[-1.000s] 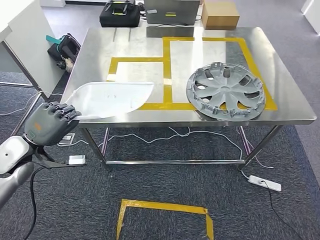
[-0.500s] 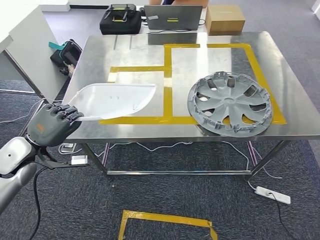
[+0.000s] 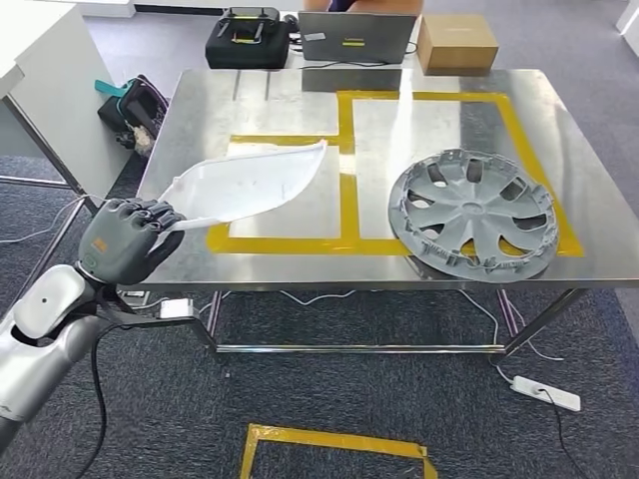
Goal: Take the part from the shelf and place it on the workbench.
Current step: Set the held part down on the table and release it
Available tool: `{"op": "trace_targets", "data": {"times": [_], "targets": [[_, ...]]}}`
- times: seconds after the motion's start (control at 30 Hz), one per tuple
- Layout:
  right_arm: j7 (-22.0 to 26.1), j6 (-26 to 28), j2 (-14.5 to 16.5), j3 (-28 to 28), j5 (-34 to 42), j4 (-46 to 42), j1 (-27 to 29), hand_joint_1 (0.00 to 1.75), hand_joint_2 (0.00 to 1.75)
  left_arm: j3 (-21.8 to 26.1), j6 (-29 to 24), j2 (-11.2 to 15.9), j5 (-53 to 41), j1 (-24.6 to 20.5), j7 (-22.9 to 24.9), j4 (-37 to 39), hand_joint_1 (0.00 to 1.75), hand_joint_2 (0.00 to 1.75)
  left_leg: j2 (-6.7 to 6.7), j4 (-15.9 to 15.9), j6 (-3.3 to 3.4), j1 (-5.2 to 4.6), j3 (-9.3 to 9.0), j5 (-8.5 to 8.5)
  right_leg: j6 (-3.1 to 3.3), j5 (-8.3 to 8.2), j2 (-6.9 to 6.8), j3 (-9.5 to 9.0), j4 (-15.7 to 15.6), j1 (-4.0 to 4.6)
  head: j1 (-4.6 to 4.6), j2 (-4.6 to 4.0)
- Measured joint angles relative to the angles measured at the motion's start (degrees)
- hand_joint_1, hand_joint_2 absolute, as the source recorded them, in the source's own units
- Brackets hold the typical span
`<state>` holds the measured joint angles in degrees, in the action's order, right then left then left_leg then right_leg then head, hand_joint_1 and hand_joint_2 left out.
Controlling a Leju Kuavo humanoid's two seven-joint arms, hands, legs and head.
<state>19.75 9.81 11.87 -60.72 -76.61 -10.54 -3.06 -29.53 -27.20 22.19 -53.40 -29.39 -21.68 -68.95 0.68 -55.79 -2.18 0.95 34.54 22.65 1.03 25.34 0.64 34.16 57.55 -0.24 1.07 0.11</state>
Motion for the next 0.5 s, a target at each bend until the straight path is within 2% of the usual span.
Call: {"op": "trace_targets", "data": {"times": [0.03, 0.13, 0.2, 0.3, 0.37, 0.43, 0.5], "targets": [[0.02, -0.08, -0.04, 0.0, 0.02, 0.0, -0.02, 0.0, 0.0, -0.09, 0.15, -0.59, 0.14, -0.02, -0.05, 0.36, 1.75, 1.75, 0.0, 0.0, 0.19, -0.08, 0.0, 0.08, -0.28, -0.19, 0.02, -0.23, -0.25, -0.04, -0.01, 0.0], [0.02, -0.09, -0.13, 0.0, 0.13, 0.0, 0.05, 0.0, 0.0, -0.17, 0.88, -1.63, 0.5, -0.14, -0.09, 1.38, 1.75, 1.75, -0.01, -0.05, 0.58, -0.2, 0.05, 0.12, -1.83, -0.68, 0.09, -0.94, -0.93, -0.23, -0.02, 0.0], [-0.03, -0.01, -0.2, 0.0, 0.25, 0.0, 0.1, 0.0, 0.0, -0.24, 2.35, -1.93, 0.27, -0.25, 0.78, 1.79, 1.75, 1.75, -0.01, -0.07, 0.79, -0.27, 0.07, 0.18, -2.58, -0.7, 0.11, -1.09, -1.13, -0.33, -0.03, 0.0], [-0.1, 0.25, -0.22, -0.01, 0.33, 0.0, 0.09, 0.0, 0.0, -0.51, 5.55, -1.76, -0.67, -0.67, 3.08, 2.0, 1.75, 1.75, -0.01, -0.08, 0.91, -0.33, 0.07, 0.27, -3.39, -0.63, 0.11, -1.14, -1.25, -0.44, -0.05, 0.0], [-0.18, 0.49, -0.21, -0.01, 0.3, 0.0, 0.11, 0.0, 0.0, -0.57, 6.19, -1.37, -0.74, -0.89, 3.65, 2.04, 1.75, 1.75, -0.01, -0.08, 0.92, -0.34, 0.06, 0.28, -3.57, -0.61, 0.11, -1.14, -1.26, -0.44, -0.06, 0.0], [-0.23, 0.68, -0.13, 0.0, 0.21, 0.0, 0.1, 0.0, 0.0, -0.56, 6.13, -0.75, -0.66, -0.92, 3.63, 2.03, 1.75, 1.75, 0.0, -0.09, 1.52, -0.47, 0.08, 0.56, -4.07, -0.65, 0.12, -1.24, -1.61, -0.61, -0.09, 0.0], [-0.21, 0.89, 0.0, 0.01, 0.13, -0.01, 0.01, 0.0, 0.0, -0.43, 5.87, 0.04, -0.64, -0.82, 3.46, 1.8, 1.75, 1.75, -0.06, 0.97, 2.5, -0.47, -0.62, 0.62, -4.77, -0.62, 0.1, -1.5, -2.07, -0.72, -0.11, 0.0]]}}
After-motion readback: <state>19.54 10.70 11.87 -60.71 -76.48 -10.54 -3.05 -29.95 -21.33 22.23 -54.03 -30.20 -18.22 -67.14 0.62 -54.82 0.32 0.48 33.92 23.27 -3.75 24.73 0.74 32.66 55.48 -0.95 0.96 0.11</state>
